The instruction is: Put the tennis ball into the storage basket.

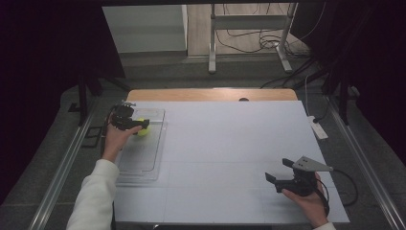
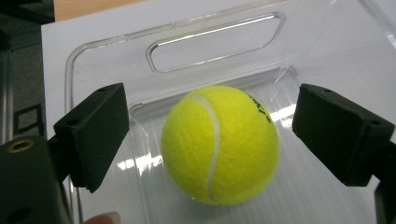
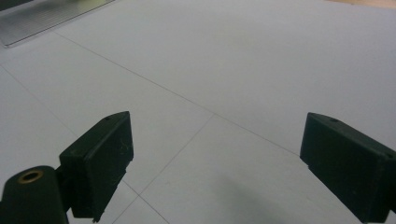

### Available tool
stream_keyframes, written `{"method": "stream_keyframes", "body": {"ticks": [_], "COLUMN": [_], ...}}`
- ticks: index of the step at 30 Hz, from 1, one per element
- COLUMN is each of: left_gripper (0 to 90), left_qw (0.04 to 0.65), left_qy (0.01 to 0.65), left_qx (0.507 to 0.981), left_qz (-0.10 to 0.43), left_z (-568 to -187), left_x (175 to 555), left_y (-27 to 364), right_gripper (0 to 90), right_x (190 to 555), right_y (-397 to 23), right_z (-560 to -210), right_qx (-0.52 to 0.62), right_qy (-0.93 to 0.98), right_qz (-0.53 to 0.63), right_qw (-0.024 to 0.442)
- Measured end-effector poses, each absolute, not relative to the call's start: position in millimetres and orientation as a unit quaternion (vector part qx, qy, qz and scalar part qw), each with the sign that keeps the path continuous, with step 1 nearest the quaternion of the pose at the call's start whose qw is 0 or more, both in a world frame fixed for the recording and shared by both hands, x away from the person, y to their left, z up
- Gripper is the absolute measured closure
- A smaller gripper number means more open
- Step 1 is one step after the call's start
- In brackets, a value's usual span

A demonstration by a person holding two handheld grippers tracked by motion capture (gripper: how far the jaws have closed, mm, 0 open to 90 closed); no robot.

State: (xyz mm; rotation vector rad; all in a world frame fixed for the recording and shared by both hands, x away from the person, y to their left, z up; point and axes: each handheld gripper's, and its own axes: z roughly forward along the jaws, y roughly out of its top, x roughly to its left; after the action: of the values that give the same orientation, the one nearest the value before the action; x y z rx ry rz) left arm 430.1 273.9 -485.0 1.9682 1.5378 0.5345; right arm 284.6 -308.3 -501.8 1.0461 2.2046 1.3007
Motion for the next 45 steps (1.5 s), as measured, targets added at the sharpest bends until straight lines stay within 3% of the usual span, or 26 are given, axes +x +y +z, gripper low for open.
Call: {"method": "stream_keyframes", "body": {"ticks": [26, 45], "left_gripper": [13.8, 14.5], "left_qw": [0.382, 0.453], "left_qy": [0.561, 0.492], "left_qx": [0.718, 0.731], "left_qz": [0.156, 0.135], "left_z": [-474, -459], "left_x": [402, 359], "left_y": [284, 263], "right_gripper": [10.2, 10.2], "right_x": [285, 286], "right_y": [-307, -307], "right_z": [-503, -502], "right_qx": [0.372, 0.373], "right_qy": [0.783, 0.783], "right_qz": [0.462, 0.463], "right_qw": [0.185, 0.184]}}
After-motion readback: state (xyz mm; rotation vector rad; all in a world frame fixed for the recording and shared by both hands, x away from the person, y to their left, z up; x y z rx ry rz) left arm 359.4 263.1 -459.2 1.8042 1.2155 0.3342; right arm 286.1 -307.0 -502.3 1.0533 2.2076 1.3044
